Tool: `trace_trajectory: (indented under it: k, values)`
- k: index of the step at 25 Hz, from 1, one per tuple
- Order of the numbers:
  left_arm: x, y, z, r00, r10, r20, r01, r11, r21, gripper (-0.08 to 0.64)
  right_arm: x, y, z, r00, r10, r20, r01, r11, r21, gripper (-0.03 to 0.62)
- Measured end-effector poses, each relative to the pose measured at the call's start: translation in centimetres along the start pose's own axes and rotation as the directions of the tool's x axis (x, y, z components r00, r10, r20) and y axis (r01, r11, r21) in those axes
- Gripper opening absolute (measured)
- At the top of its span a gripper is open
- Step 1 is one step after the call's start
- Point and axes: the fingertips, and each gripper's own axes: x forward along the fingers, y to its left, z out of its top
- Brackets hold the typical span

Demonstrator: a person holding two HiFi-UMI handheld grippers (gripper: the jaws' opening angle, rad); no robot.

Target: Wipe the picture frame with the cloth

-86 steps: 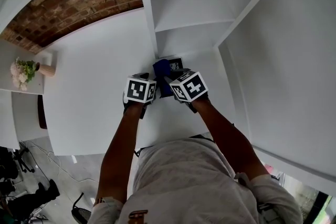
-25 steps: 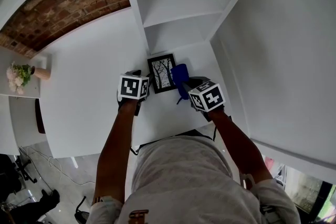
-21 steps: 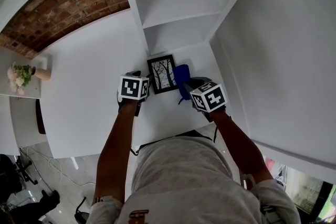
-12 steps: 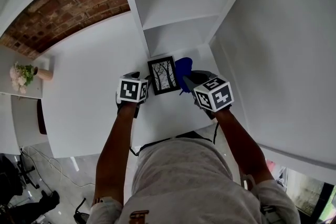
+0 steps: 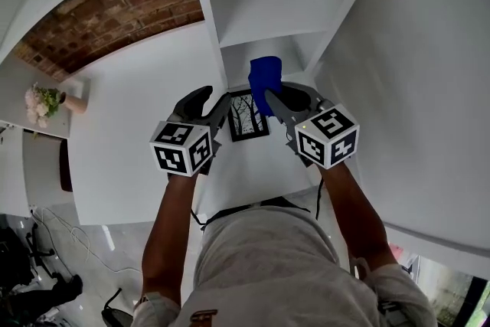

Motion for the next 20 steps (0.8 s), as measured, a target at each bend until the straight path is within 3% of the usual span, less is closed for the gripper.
trace_trajectory:
  k: [4,9,15,20]
  values:
    - [-1.7,-2.5,3.8,0.990,-0.055,0.133,0.049,0.998,0.048,0.163,-0.6,2.0,3.1,0.992,0.055,0.116,-0.051,0.998,-0.038,0.051]
    - [-3.8,-4.1,7.1,0.960,-0.085,0.265,0.064,0.994,0.087,0.105,-1.8,4.1,6.0,0.965,0.111,0.238,-0.088,0.990,-0.108,0.051]
    - [-5.1,-5.6,8.5,0.939,-0.104,0.329,0.054,0.986,0.156,0.043,-3.0,5.5,7.7,0.930,0.156,0.333,-0.106,0.981,-0.165,0.051]
    - [-6.0,-6.4,9.1,0.925,-0.100,0.367,0.040,0.985,0.169,0.005,-3.4,6.3,7.7,0.919,0.172,0.354,-0.103,0.973,-0.207,0.051]
